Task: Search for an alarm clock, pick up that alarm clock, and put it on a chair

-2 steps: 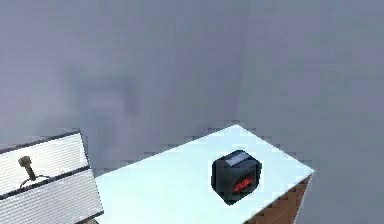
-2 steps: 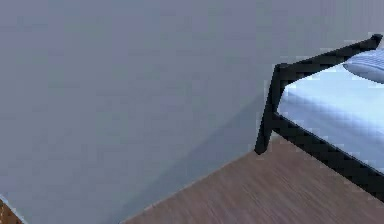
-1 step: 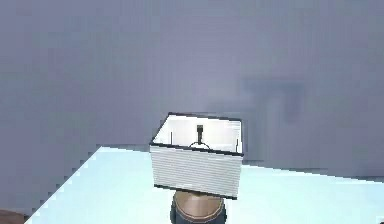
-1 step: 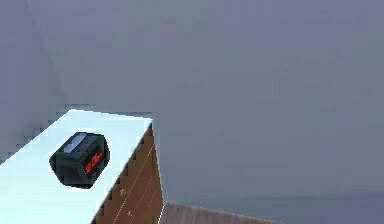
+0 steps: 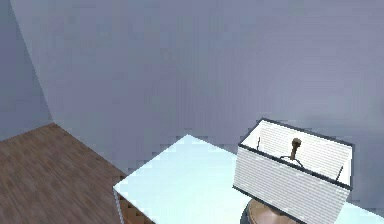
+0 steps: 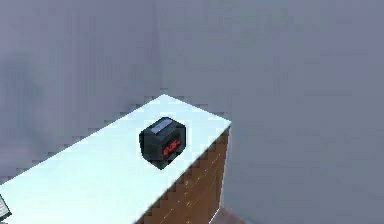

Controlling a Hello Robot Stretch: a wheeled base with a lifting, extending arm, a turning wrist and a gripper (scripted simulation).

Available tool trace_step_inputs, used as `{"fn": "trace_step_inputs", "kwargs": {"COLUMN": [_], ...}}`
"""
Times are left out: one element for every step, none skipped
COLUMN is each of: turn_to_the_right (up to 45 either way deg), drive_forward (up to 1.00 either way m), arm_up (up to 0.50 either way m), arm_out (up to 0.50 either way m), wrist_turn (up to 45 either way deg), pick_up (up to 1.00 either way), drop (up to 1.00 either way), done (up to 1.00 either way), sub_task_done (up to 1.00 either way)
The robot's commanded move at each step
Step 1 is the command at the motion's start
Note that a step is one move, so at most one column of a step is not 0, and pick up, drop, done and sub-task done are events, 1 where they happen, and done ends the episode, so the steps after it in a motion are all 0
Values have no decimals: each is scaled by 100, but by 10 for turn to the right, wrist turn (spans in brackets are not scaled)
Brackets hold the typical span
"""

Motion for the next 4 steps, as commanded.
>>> {"fn": "trace_step_inputs", "kwargs": {"turn_to_the_right": [0, 0, 0, 0], "drive_forward": [0, 0, 0, 0], "arm_up": [50, 38, 0, 0], "arm_out": [0, 0, 24, 0], "wrist_turn": [0, 0, 0, 450], "pick_up": [0, 0, 0, 0], "drop": [0, 0, 0, 0], "done": [0, 0, 0, 0], "sub_task_done": [0, 0, 0, 0]}}
